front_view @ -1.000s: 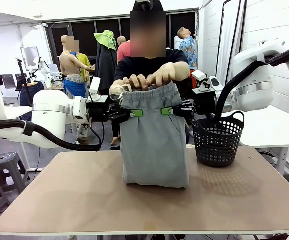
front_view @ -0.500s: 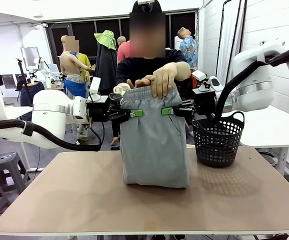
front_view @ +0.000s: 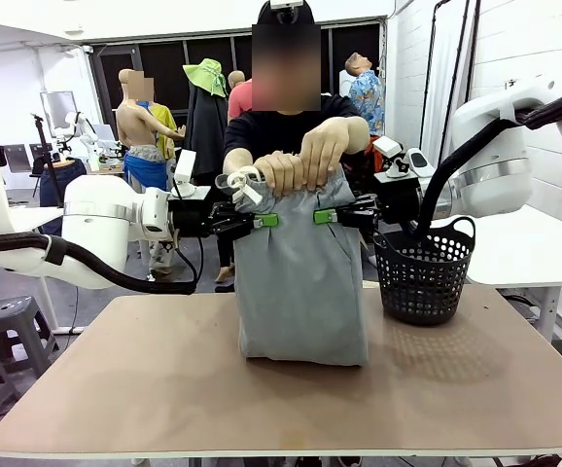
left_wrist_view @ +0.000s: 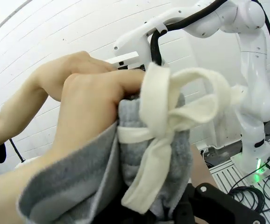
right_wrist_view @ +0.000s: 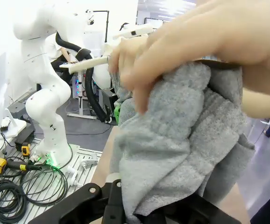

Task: Fold the training pants.
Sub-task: Release the ends of the Training pants and then grab the overlapped ends.

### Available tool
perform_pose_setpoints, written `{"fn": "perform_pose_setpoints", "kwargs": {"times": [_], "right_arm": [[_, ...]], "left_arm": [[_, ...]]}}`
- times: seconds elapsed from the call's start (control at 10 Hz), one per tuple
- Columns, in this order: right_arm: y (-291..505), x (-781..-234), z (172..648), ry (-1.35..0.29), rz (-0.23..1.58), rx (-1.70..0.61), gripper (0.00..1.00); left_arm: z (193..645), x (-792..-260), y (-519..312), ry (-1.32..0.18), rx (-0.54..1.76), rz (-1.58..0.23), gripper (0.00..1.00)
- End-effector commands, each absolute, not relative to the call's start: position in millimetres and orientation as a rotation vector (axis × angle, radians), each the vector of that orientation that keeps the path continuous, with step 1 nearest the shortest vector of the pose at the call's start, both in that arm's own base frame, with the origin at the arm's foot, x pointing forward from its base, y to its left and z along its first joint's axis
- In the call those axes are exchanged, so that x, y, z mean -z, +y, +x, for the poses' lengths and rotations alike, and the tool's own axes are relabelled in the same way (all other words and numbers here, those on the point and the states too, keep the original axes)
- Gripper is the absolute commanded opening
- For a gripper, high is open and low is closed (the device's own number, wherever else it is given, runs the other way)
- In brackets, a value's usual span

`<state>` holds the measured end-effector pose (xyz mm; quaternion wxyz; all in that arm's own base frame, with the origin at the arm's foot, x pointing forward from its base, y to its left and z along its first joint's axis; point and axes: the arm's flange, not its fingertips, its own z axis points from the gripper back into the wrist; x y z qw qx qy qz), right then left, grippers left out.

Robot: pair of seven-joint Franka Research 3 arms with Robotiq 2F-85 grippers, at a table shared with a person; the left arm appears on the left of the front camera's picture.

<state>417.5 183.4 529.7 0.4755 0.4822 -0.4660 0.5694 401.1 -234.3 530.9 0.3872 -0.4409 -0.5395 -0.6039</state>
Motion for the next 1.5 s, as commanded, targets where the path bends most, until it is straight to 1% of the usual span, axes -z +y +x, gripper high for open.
{"fn": "perform_pose_setpoints", "kwargs": {"times": [0.0, 1.4], "right_arm": [[182.8, -530.2, 414.4, -1.160, 1.192, -1.391, 0.00], [182.8, -530.2, 414.4, -1.160, 1.192, -1.391, 0.00]], "left_arm": [[398.5, -532.8, -234.5, -1.392, 1.539, -1.122, 0.00], [398.5, -532.8, -234.5, -1.392, 1.539, -1.122, 0.00]]}}
